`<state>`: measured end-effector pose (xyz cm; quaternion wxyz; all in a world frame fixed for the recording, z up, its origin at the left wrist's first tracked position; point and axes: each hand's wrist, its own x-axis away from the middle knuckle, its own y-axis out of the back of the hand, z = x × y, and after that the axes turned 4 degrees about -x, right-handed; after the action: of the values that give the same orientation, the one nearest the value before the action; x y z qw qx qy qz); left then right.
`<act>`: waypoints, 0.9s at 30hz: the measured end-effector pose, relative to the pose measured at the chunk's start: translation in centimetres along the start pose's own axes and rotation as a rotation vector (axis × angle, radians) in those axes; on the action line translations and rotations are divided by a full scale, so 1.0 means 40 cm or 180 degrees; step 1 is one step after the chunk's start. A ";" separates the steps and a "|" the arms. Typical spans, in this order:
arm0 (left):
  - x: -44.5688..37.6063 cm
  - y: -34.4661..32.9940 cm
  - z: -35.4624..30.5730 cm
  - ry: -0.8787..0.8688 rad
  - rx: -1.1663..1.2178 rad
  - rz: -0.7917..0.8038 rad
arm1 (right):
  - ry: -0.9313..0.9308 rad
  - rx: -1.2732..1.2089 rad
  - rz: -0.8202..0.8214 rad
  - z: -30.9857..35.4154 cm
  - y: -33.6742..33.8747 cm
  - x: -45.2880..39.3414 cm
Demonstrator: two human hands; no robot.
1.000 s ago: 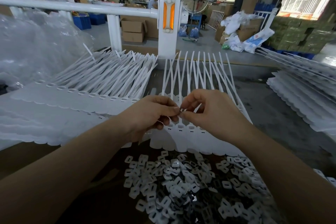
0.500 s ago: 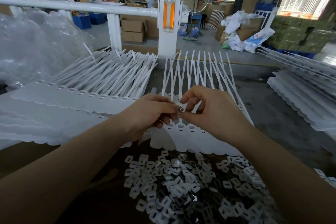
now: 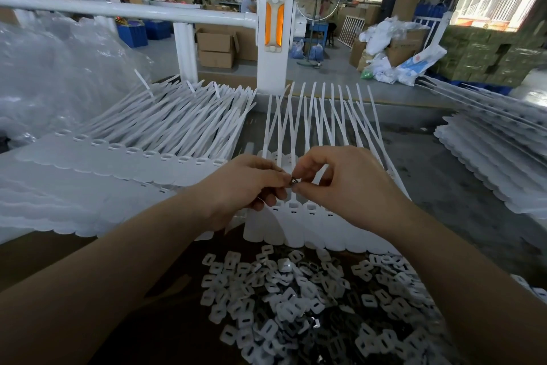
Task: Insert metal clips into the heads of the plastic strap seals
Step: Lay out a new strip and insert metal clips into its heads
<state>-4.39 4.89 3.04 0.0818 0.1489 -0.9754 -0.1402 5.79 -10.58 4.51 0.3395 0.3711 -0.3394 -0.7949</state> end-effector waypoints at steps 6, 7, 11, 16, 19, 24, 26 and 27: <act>-0.002 0.004 -0.002 -0.0077 -0.0153 0.0047 | -0.0014 0.0001 -0.0051 -0.005 -0.007 0.001; -0.004 0.004 -0.004 -0.0106 -0.0231 0.0005 | -0.0073 0.0021 -0.0009 -0.010 -0.009 -0.001; -0.023 0.015 -0.012 -0.0132 -0.0745 -0.0419 | -0.0304 0.0391 0.0552 -0.031 -0.016 -0.001; -0.034 0.056 -0.011 0.0123 -0.1621 -0.0574 | -0.0456 0.0370 0.1239 -0.043 -0.023 -0.001; -0.038 0.074 -0.012 0.0376 -0.1715 -0.0415 | -0.0480 0.0301 0.1267 -0.048 -0.022 -0.004; -0.044 0.063 -0.011 0.0482 -0.2045 -0.0138 | -0.0501 0.0244 0.1245 -0.053 -0.028 -0.003; -0.045 0.062 -0.012 0.0501 -0.2116 -0.0079 | -0.0522 0.0221 0.1262 -0.054 -0.028 -0.003; -0.044 0.062 -0.013 0.0493 -0.2160 -0.0057 | -0.0521 0.0208 0.1268 -0.054 -0.028 -0.002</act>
<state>-3.30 7.60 4.06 0.1991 0.1320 -0.8628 -0.4455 7.28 -10.53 2.59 0.4489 0.2417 -0.4581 -0.7282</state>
